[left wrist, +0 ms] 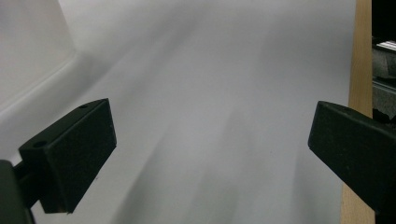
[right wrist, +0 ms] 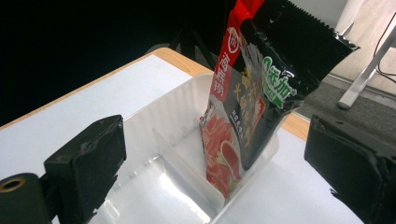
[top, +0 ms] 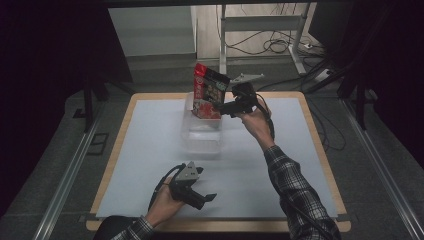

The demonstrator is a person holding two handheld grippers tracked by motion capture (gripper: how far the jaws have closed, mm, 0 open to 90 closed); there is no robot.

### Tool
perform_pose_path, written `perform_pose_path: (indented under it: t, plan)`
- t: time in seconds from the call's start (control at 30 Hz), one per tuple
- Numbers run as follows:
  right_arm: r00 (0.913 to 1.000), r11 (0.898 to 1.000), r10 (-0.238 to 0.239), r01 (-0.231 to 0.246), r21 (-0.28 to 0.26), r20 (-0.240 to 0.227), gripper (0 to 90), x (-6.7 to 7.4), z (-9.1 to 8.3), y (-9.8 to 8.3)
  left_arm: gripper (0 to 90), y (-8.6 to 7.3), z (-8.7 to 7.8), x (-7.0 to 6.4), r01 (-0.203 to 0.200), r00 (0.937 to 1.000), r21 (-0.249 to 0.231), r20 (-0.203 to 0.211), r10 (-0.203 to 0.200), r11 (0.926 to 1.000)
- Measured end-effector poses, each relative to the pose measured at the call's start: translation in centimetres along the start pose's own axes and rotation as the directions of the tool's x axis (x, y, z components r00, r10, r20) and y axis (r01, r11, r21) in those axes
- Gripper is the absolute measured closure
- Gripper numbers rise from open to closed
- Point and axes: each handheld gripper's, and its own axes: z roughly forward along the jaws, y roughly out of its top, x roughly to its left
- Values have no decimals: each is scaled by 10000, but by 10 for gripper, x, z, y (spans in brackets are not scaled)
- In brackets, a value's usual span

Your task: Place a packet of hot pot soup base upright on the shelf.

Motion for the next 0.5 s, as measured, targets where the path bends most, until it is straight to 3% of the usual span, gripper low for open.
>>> perform_pose_path:
  t: [0.27, 0.5]
  plan:
    - [10000, 10000, -3, 3, 55, -25, 54, 4, -11, -5, 8, 0, 0, -1, -28, 10000, 5, -5, 28, 10000]
    - [9997, 9997, -92, 87, 214, 234, 27, 5, -19, -17, 8, 0, 1, -1, -36, 10000, -10, -4, 36, 10000]
